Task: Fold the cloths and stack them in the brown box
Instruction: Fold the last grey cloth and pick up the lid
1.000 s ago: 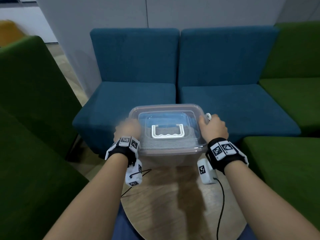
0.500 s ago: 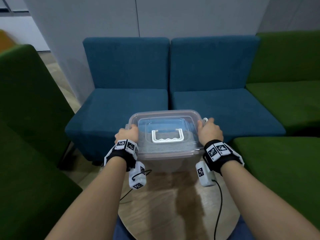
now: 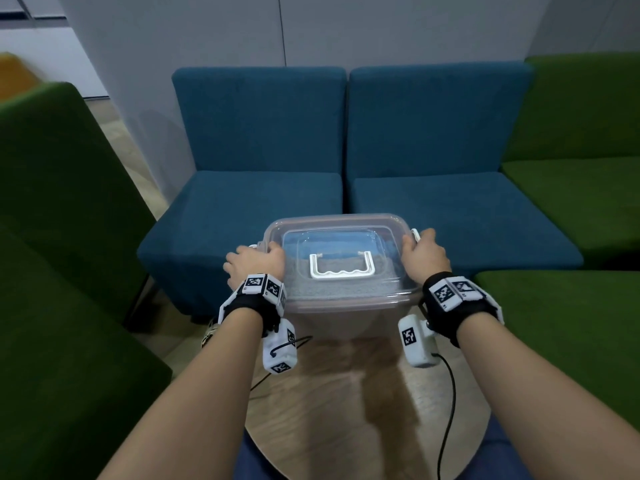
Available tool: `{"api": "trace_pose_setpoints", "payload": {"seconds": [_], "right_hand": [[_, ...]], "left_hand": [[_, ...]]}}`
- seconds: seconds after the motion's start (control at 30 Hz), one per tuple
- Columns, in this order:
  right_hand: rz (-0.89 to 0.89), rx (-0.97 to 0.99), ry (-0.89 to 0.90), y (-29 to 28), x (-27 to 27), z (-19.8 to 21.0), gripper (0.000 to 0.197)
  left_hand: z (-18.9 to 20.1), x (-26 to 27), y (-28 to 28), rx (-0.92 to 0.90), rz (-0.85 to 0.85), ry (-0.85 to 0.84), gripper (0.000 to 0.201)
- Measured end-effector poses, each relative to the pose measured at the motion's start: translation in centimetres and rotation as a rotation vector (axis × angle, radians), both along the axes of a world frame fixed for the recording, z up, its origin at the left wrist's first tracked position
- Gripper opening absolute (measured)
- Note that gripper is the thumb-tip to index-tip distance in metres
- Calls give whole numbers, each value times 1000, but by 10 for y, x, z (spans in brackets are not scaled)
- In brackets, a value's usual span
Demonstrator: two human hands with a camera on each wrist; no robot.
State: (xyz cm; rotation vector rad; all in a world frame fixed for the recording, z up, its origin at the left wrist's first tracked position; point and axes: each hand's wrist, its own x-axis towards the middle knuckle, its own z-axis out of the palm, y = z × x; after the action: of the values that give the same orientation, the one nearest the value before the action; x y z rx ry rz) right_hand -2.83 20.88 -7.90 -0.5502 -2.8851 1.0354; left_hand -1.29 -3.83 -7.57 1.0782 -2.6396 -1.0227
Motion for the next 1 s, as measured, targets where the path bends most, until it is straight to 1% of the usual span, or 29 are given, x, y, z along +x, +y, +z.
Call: {"api": "trace_pose_setpoints", "payload": {"seconds": [0.07,0.17,0.3,0.47,0.7,1.0], "right_hand": [[20,-30,-12,2,-1,-1,41],[54,-26,-19,2,-3,1,39],[83,-71,19,4,-2,0,35],[83,-135,54,6,4,-2,39],[65,-82,52,3,3,-2,41],[47,-64,39,1,4,-1,40]], "left_hand": [[1,1,0,-5,-20,32,56],[1,3,0,-38,-51,83,46],[1,6,-1,-4,-74,144,39],[5,8,1,-44,-91,123,37],[9,7,4,-109,-109,93,31],[8,5,8,-97,-129,100,28]]}}
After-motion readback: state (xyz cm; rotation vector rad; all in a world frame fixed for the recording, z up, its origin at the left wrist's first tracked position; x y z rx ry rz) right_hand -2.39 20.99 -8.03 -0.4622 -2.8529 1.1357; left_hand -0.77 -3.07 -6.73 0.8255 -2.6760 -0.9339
